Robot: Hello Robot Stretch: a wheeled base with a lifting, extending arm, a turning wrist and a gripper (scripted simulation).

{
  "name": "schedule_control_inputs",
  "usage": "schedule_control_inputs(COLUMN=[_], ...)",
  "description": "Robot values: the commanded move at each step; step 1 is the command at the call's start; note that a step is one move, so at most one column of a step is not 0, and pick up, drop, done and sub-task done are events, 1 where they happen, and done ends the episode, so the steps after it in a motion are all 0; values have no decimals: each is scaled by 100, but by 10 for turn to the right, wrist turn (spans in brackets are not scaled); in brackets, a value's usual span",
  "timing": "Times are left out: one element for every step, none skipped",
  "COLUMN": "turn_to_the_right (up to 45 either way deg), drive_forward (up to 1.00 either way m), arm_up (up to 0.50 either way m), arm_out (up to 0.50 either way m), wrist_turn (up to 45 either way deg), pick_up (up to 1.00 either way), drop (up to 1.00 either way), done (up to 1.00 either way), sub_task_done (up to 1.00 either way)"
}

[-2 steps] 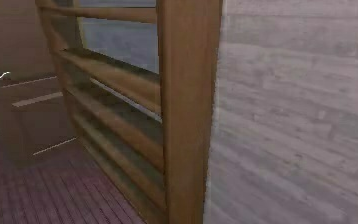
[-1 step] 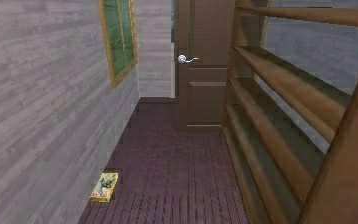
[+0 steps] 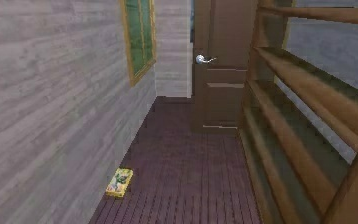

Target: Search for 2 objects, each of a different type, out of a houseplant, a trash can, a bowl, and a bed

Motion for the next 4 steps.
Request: schedule_control_inputs(turn_to_the_right=[0,-30,0,-30], drive_forward=[30,0,100,0], arm_up=[0,0,0,0], arm_out=[0,0,0,0], wrist_turn=[0,0,0,0], pick_up=[0,0,0,0], drop=[0,0,0,0], done=[0,0,0,0], sub_task_done=[0,0,0,0])
